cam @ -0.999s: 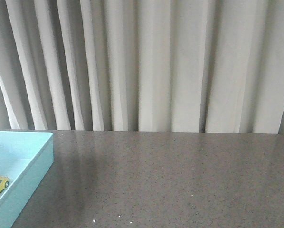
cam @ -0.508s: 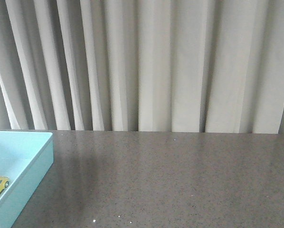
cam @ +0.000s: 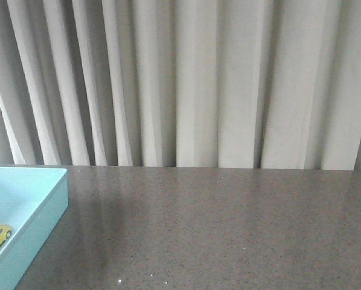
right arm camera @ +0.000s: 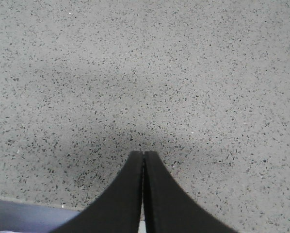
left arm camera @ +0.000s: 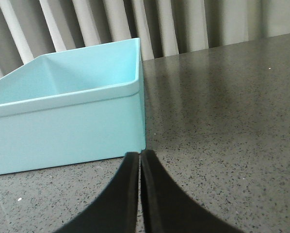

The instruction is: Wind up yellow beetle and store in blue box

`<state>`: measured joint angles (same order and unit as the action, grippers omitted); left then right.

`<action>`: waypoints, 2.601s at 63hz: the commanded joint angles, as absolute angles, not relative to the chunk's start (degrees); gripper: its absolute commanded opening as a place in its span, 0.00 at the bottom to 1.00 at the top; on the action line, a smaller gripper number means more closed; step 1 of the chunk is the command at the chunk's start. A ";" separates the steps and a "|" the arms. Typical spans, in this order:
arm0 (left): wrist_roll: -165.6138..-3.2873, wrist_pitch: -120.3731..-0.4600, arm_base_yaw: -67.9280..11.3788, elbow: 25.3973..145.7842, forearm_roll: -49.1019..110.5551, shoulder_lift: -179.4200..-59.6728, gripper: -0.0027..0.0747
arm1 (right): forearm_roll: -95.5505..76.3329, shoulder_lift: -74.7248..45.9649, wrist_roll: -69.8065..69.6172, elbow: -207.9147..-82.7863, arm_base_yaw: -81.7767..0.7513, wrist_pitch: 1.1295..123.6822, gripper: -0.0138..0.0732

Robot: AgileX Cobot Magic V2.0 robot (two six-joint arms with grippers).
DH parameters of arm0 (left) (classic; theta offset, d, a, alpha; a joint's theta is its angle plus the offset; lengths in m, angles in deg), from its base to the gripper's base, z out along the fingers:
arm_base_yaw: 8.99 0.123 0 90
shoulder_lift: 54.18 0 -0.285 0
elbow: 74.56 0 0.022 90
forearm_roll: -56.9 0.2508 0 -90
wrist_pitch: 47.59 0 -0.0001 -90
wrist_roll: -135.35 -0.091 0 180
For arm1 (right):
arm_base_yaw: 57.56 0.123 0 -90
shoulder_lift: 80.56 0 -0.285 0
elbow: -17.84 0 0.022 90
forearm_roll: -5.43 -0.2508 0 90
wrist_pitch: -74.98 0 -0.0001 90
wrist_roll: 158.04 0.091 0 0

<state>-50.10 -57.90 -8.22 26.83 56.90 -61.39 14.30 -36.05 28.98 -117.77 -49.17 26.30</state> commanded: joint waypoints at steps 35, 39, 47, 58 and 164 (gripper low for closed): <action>-49.73 -54.09 -8.52 27.33 56.58 -60.44 0.03 | 16.13 -46.50 28.95 -111.81 -53.43 41.88 0.15; -49.73 -54.09 -8.52 27.33 56.58 -60.44 0.03 | 15.49 -51.33 28.95 -107.15 -55.81 49.58 0.15; -49.73 -54.09 -8.52 27.33 56.58 -60.44 0.03 | 14.12 -60.66 28.95 -97.30 -60.06 62.93 0.15; -49.73 -54.09 -8.52 27.33 56.58 -60.44 0.03 | 14.18 -70.49 28.82 -85.59 -62.97 73.13 0.15; -49.73 -54.09 -8.52 27.33 56.58 -60.44 0.03 | 2.19 -74.01 17.98 -83.24 -62.97 77.67 0.15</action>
<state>-50.10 -58.07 -8.22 26.83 56.90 -61.33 2.00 -73.53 18.02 -83.42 -62.67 73.05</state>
